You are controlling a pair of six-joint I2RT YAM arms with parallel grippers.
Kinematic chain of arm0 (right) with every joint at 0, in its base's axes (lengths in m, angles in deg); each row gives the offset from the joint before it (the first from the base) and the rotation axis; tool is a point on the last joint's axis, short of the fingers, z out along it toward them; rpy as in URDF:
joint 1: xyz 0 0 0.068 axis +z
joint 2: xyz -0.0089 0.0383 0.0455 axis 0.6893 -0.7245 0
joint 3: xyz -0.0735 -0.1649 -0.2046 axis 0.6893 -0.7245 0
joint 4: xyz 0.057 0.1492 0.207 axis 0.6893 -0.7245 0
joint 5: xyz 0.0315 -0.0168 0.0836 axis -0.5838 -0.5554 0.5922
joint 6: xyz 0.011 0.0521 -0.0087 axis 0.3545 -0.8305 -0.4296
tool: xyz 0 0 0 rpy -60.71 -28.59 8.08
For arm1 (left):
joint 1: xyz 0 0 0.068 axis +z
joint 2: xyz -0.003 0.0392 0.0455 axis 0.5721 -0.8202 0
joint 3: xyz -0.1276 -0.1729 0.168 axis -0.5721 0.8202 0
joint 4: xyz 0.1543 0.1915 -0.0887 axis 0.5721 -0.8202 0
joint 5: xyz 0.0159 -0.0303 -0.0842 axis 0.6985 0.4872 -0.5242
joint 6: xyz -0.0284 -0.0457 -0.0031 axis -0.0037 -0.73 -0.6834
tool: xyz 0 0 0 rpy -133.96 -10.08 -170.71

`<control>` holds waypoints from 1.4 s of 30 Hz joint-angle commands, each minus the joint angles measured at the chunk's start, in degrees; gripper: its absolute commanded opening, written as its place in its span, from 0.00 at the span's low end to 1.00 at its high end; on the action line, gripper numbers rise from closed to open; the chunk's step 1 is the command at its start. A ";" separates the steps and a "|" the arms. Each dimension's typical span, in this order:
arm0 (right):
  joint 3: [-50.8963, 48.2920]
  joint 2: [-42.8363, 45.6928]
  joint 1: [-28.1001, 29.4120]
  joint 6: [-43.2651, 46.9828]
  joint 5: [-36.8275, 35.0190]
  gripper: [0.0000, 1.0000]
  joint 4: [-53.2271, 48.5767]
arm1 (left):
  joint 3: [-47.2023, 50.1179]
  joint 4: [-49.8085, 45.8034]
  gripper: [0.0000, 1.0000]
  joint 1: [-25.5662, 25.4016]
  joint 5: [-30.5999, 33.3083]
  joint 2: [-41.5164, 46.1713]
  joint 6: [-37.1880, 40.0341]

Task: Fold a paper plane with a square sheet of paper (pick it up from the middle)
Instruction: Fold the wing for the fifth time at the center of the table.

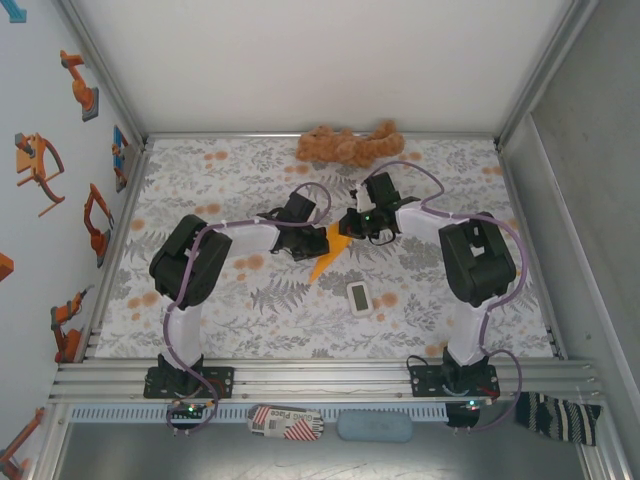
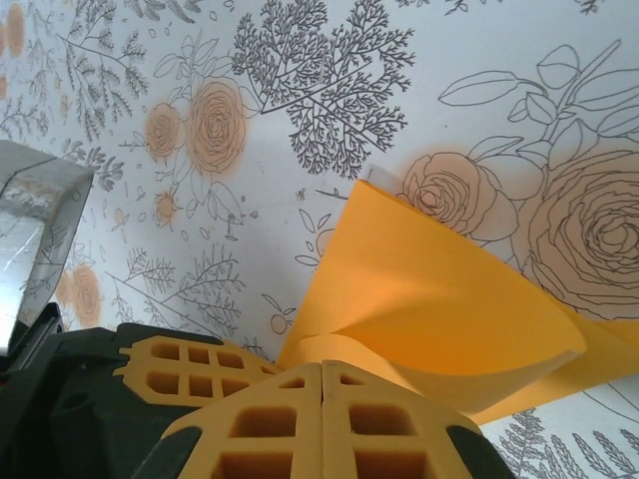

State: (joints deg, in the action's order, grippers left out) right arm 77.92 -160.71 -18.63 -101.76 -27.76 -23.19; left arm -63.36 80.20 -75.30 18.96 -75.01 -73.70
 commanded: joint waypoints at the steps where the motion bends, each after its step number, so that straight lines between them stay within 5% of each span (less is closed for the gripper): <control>1: 0.87 -0.54 0.03 1.35 -0.39 0.03 -2.06 | 0.44 -8.15 0.01 -0.49 2.92 -2.94 1.85; 7: 1.29 -2.60 -0.29 1.03 -4.56 0.02 -3.10 | 0.41 -9.08 0.01 -0.49 2.73 -2.71 2.22; 32: 8.80 -10.50 -12.09 0.45 -2.90 0.02 -0.70 | 1.46 -12.32 0.00 -0.60 4.62 -3.57 2.55; 42: 0.05 1.01 -10.57 -2.98 2.00 0.02 3.37 | -1.35 -13.02 0.00 -0.60 3.67 -3.57 3.61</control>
State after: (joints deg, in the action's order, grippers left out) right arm 81.13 -164.60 -30.71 -102.63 -28.37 -22.07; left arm -65.44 76.48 -75.76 20.36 -75.49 -71.82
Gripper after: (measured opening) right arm 0.049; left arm 0.063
